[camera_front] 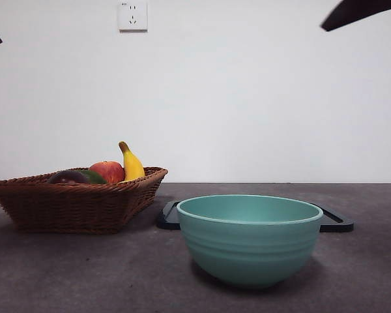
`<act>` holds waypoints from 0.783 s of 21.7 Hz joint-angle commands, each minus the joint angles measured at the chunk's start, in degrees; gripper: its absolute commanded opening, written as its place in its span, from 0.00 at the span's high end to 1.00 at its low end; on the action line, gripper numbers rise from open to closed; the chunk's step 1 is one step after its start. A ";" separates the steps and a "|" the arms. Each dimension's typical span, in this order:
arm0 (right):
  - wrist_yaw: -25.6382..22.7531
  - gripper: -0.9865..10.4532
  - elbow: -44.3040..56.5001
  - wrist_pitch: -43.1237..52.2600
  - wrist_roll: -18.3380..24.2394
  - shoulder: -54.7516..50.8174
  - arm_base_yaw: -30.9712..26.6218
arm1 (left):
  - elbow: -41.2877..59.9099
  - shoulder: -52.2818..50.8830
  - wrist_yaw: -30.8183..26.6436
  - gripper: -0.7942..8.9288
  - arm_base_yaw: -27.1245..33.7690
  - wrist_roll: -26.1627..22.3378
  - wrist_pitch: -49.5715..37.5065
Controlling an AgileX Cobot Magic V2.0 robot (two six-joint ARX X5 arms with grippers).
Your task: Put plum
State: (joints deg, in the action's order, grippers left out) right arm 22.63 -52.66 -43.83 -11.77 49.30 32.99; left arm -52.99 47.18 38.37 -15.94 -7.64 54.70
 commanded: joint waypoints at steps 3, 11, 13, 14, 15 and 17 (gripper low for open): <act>0.52 0.73 -0.74 -8.26 4.35 -0.74 0.57 | -1.07 0.31 0.42 0.51 -0.20 -0.66 -0.24; 0.50 0.73 -0.74 -8.92 5.05 -0.72 0.57 | -1.07 0.31 0.42 0.51 -0.20 -0.68 -0.22; 0.50 0.73 -0.74 -8.92 5.05 -0.72 0.57 | -1.07 0.31 0.42 0.51 -0.20 -0.68 -0.22; 0.48 0.73 -0.74 -8.92 5.03 -0.72 0.57 | -1.07 0.31 0.42 0.51 -0.20 -0.66 -0.22; 0.48 0.73 -0.74 -8.92 5.03 -0.72 0.57 | -1.07 0.31 0.42 0.51 -0.20 -0.68 -0.22; 0.48 0.75 -0.74 -8.94 5.03 -0.72 0.57 | -1.07 0.31 0.42 0.58 -0.20 -0.66 -0.22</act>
State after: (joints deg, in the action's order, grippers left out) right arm 22.92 -52.66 -53.30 -7.49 48.29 33.06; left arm -52.99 47.18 38.37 -15.94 -7.64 54.70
